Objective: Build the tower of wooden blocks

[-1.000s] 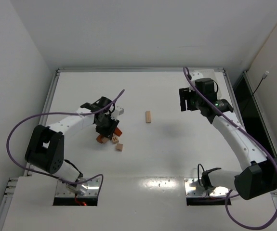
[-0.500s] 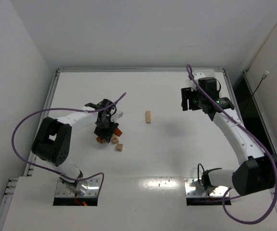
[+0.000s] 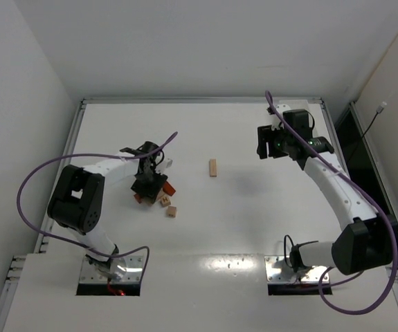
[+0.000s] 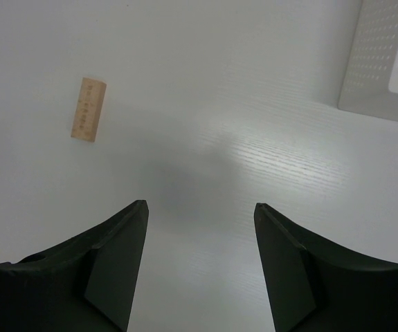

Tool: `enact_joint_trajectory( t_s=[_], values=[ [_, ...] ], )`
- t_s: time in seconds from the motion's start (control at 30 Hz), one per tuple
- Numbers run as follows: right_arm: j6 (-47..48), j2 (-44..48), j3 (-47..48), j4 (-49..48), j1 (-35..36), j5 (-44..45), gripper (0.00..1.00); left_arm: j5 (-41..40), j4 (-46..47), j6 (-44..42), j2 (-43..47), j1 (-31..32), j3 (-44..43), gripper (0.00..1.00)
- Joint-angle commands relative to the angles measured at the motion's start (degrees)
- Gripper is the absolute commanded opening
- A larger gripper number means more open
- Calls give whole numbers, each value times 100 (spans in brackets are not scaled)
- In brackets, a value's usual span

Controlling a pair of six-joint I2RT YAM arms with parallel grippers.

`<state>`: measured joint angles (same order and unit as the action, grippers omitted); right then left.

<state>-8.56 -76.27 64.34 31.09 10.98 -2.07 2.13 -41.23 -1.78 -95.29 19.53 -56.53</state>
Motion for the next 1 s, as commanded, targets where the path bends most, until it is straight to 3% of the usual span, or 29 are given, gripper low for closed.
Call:
enact_joint_trajectory(
  t_s=[0.0,0.8,0.9,0.93,0.97],
  values=[
    [3,7,264,-130,-26,-127,60,261,45,-182,-43,-29,-244,46],
    [-50,7,106,-235,-237,-400,60,323,212,-402,-816,376,-578,46],
    [-50,-46,105,-235,-237,-400,60,323,212,-463,-816,376,-578,34],
    [-50,-46,105,-235,-237,-400,60,323,212,-463,-816,376,-578,28],
    [-50,-46,105,-287,-237,-400,60,323,212,-463,-816,376,-578,14]
  ],
)
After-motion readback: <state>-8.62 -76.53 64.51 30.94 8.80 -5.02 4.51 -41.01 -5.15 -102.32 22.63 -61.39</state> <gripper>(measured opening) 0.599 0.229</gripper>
